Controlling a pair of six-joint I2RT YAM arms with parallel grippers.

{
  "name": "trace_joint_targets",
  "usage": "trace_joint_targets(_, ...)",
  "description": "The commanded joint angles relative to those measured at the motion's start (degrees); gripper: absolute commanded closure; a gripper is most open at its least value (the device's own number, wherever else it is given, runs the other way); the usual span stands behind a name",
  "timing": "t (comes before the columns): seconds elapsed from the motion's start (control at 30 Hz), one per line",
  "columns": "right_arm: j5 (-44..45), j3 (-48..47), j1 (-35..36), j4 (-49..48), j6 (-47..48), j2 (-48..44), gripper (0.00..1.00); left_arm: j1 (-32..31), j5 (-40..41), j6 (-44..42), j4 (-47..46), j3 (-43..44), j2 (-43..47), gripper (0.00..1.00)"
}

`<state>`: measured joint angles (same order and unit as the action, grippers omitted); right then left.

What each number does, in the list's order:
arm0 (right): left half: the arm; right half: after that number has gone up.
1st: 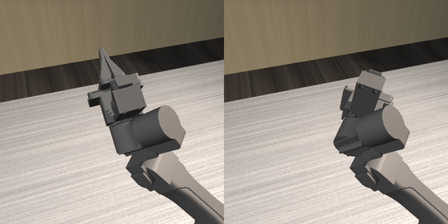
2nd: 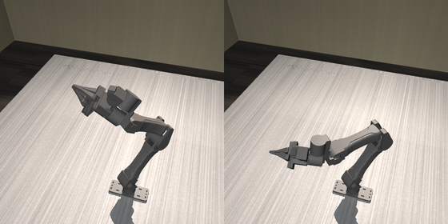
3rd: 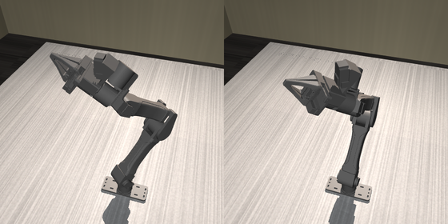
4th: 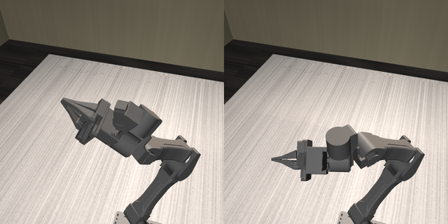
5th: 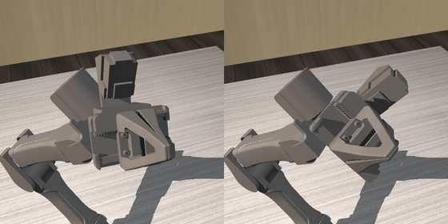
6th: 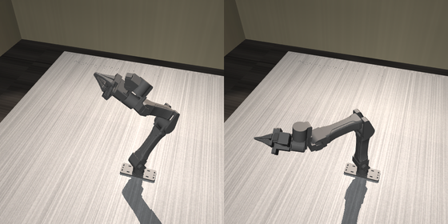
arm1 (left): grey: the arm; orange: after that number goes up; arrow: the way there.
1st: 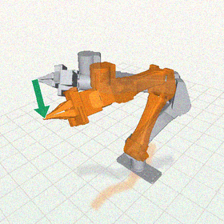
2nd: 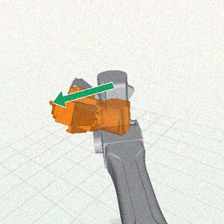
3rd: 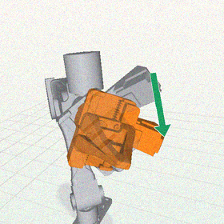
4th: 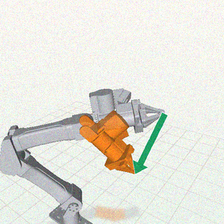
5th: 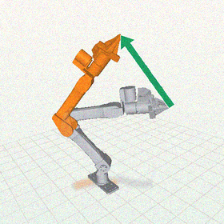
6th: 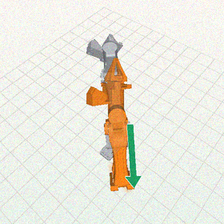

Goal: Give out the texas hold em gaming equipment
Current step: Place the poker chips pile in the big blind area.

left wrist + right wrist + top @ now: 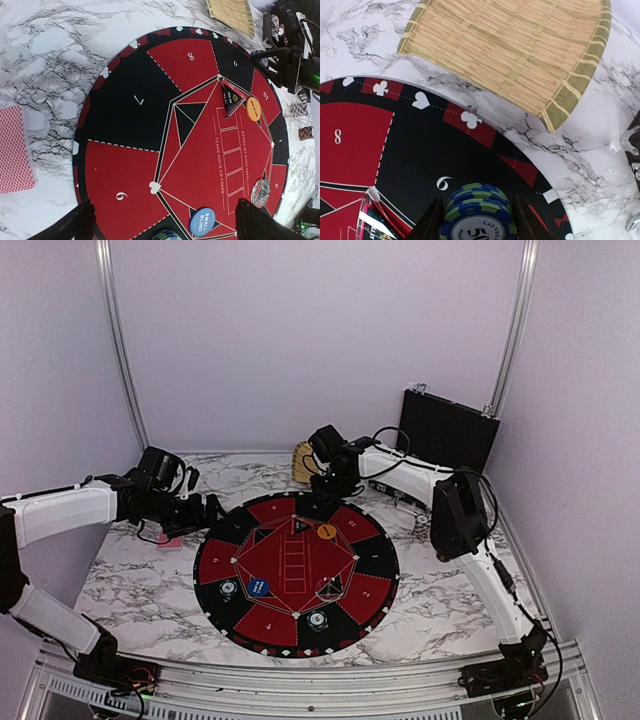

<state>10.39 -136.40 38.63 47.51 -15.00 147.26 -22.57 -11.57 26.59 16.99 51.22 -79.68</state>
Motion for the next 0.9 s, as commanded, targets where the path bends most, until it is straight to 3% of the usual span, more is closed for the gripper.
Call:
trace_joint_targets(0.0,-0.67,-4.38,-0.30,-0.80,1.81,2.40,0.68,0.27,-0.67,-0.57,-0.38,-0.32,0.38,0.01)
trace_joint_targets(0.53,-0.80,-4.67,-1.01,-1.23,1.71,4.86,0.62,0.47,-1.12,-0.48,-1.06,-0.66,-0.13,0.01)
trace_joint_targets(0.67,-0.90,-4.58,-0.98,-0.94,1.65,4.76,0.52,0.59,-1.20,-0.48,-1.14,-0.76,-0.16,0.01)
trace_joint_targets(0.73,-1.03,-4.66,-0.91,-0.84,1.65,4.43,0.42,0.58,-1.37,-0.44,-1.26,-0.85,-0.28,0.01)
trace_joint_targets(0.87,-1.13,-4.75,-0.97,-0.63,1.49,2.74,0.34,0.55,-1.39,-0.48,-1.35,-0.78,-0.17,0.01)
